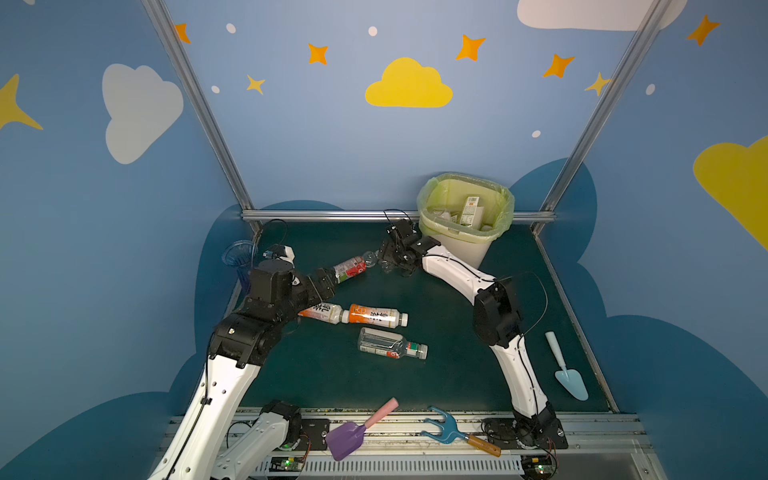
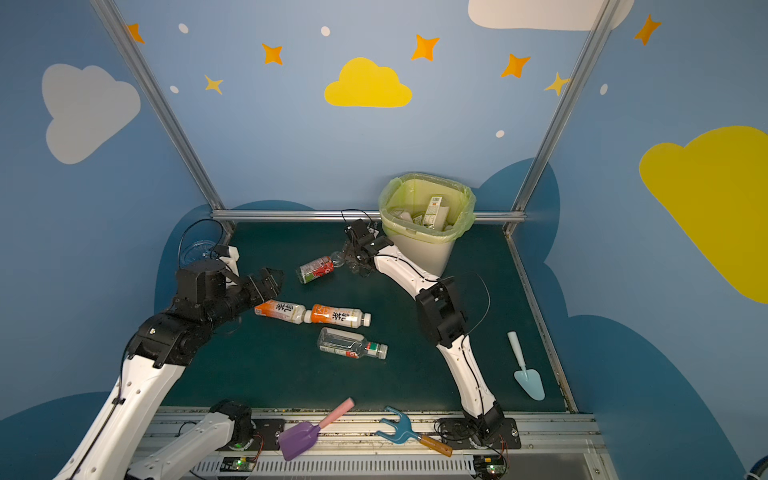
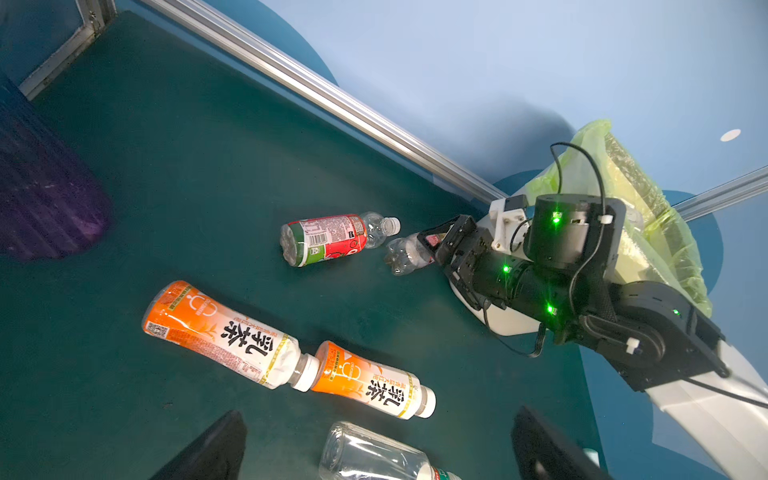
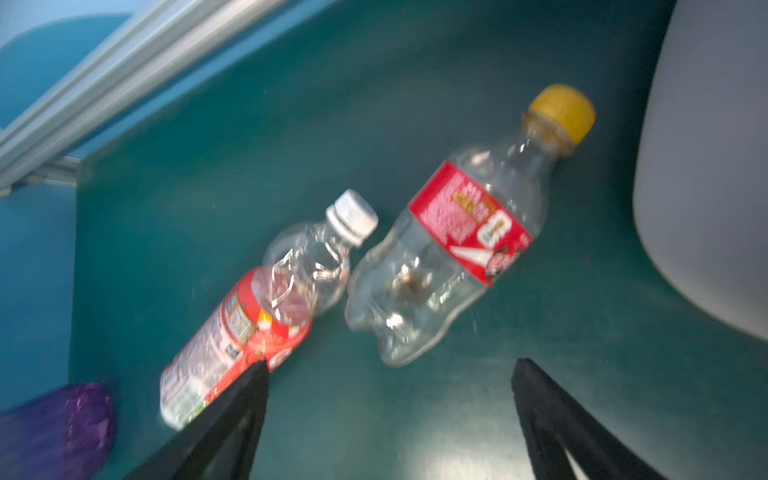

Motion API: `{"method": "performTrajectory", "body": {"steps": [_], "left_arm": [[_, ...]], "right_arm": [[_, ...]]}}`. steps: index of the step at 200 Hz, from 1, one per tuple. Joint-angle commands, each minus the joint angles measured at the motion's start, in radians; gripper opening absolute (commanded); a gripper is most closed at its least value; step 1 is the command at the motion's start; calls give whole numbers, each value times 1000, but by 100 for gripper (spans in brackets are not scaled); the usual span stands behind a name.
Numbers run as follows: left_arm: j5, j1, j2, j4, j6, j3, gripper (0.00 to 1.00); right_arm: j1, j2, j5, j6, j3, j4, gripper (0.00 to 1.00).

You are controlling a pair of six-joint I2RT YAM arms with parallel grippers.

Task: Throw the plastic bottles in the bin
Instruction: 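Close right gripper on the red-label yellow-cap bottle beside the bin, then lift the yellow-cap bottle over the bin and open right gripper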

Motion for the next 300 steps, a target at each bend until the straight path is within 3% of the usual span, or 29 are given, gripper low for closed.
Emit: {"method": "performTrajectory", "body": {"steps": [1, 70, 121, 204, 248, 285, 300], "left_arm": [[-8, 14, 2, -33, 40, 31, 100], [-15, 37, -25, -48, 64, 38, 100], [-40, 49, -53, -77, 76, 42, 100], [-33, 54, -46, -73, 61, 45, 100], [-25, 54, -45, -65, 50, 37, 100], [-11, 53, -33, -52, 43, 32, 100], [-2, 54, -24, -46, 40, 32, 100]], "right_arm": [[1, 34, 87, 11, 54, -62, 92], [-16, 147, 112, 67, 202, -138, 92], [-40, 179, 106, 96, 210, -145, 92], [-90, 226, -59, 44, 212, -142, 86], [-94, 184, -87, -22, 149, -145, 74], [-94, 99, -132, -67, 16, -70, 55], [-90, 66, -161, -88, -15, -58, 53]]}}
